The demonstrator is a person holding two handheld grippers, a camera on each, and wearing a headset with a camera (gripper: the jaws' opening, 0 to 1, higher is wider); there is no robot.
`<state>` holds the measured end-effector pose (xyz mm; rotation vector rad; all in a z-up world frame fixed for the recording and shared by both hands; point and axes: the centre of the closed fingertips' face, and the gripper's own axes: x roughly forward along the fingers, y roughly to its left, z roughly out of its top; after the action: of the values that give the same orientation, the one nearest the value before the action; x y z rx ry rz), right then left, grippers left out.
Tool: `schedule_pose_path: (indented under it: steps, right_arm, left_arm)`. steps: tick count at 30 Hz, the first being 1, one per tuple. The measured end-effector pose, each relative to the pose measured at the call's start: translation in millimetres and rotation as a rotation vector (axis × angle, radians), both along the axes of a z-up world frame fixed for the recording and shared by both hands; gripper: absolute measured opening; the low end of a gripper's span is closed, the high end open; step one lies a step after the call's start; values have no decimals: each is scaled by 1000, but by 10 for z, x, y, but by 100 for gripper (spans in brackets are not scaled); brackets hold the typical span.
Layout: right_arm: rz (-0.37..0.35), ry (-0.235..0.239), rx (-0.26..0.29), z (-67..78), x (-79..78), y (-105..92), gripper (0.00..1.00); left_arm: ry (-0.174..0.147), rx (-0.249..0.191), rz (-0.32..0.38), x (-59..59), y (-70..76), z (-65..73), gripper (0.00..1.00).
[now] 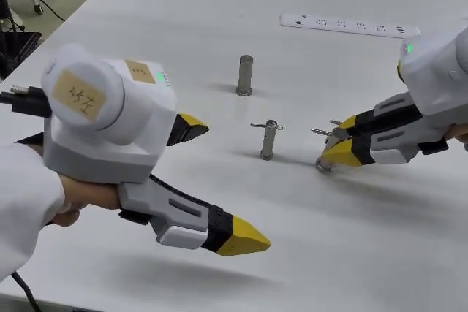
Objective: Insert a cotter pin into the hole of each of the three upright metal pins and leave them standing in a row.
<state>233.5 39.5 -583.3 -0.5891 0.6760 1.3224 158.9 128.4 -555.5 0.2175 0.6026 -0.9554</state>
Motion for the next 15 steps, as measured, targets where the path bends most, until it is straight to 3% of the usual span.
schedule_pose_path:
  steps: [15]
  right_arm:
    - [6, 0, 13, 5, -16, 41, 9]
  left_arm:
    - [3, 2, -3, -10, 7, 7, 99]
